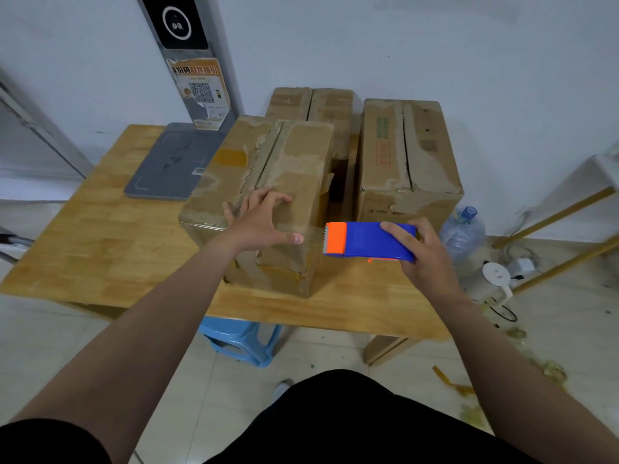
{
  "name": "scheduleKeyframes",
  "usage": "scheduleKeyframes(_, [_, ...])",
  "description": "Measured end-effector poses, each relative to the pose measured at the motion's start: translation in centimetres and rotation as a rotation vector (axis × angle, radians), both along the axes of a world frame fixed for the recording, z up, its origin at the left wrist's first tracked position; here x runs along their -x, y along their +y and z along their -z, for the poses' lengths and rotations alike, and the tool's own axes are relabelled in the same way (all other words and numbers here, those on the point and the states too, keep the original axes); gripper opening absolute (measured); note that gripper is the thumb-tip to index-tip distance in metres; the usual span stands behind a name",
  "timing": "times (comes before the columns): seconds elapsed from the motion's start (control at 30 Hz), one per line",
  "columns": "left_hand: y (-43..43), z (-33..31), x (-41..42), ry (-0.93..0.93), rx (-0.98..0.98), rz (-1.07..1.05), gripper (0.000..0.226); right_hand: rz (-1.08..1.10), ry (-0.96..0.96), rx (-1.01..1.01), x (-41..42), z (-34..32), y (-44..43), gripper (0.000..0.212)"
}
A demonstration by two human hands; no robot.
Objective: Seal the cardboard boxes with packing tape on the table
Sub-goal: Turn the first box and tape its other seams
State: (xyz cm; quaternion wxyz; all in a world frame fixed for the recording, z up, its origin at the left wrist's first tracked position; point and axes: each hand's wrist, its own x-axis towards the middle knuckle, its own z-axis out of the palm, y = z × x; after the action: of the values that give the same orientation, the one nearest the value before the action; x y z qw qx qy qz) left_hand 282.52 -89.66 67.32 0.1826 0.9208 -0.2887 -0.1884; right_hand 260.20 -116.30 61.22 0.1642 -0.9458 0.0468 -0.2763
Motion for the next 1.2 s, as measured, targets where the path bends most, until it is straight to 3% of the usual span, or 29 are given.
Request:
scheduleKeyframes(0.23, [0.0, -0.2, 0.2, -0.013, 0.012, -0.008, 0.085, 0.056, 0.083, -0.004, 1.0, -0.5, -0.1, 0.058])
scheduleKeyframes(0.63, [-0.8, -0.4, 0.5, -0.005, -0.023, -0.009, 0.086, 0.128, 0.298, -0.011, 0.0, -1.7, 1.2, 0.055])
scheduleKeyframes(1.07, [-0.6, -0.5, 0.3, 0.021, -0.015, -0.036, 0.085, 0.101, 0.429, 0.036, -3.7, -2.8, 2.3, 0.068])
scheduleKeyframes(1.2, [-0.4, -0.7, 0.3, 0.021, -0.031, -0.049, 0.083, 0.163, 0.638, 0.263, -3.5, -1.8, 1.5, 0.06])
